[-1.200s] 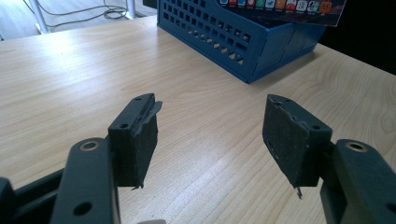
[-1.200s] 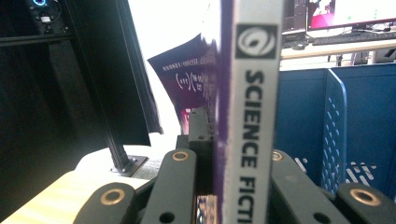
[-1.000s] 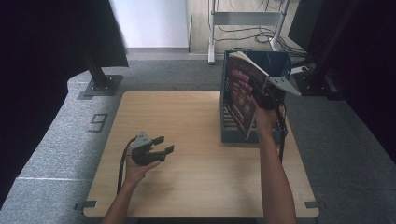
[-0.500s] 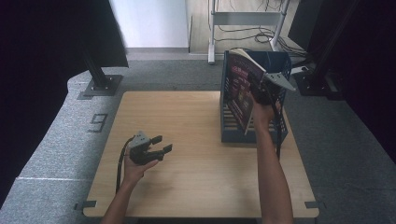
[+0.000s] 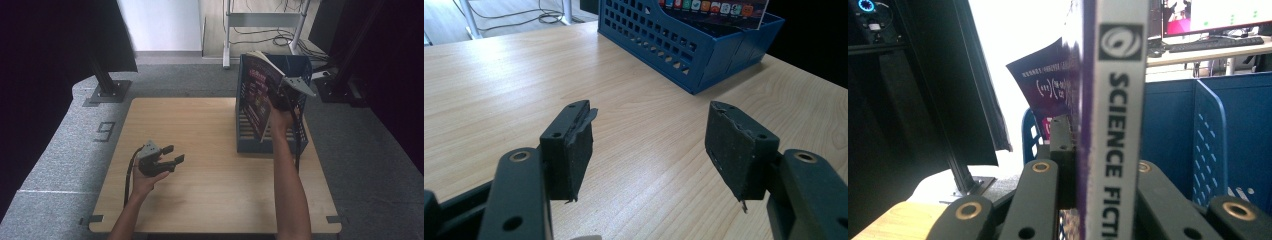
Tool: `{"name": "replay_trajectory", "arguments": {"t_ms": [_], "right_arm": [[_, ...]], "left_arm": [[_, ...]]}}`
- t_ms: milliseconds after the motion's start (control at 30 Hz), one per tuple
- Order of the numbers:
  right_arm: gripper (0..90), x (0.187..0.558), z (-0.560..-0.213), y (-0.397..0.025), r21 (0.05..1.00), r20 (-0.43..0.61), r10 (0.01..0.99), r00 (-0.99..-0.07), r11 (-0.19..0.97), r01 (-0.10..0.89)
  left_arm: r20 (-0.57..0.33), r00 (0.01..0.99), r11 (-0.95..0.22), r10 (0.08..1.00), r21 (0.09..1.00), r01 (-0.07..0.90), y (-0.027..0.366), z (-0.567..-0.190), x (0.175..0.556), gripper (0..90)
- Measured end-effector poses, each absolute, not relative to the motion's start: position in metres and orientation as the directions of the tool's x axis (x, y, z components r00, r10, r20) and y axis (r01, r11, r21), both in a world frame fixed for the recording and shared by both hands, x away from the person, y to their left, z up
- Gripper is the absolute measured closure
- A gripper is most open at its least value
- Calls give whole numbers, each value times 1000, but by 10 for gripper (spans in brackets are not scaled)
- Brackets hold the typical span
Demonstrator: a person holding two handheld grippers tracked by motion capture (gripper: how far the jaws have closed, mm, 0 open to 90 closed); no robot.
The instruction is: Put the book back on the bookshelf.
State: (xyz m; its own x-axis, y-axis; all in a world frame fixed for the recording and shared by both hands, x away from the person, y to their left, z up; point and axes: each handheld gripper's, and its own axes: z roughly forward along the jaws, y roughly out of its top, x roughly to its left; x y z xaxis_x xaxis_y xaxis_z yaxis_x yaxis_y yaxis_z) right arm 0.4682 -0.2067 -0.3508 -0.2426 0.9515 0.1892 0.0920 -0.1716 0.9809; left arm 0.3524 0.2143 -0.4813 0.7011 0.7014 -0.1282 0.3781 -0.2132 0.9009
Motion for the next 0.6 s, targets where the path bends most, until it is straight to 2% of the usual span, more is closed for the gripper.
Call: {"name": "replay_trajectory", "arguments": {"t_ms": [600], "right_arm": [[818,486,-359,-191,987,154,962,-224,-140,77]], "left_arm": [[-134,700,-206,701,902,379,217,-481,352,358]]}}
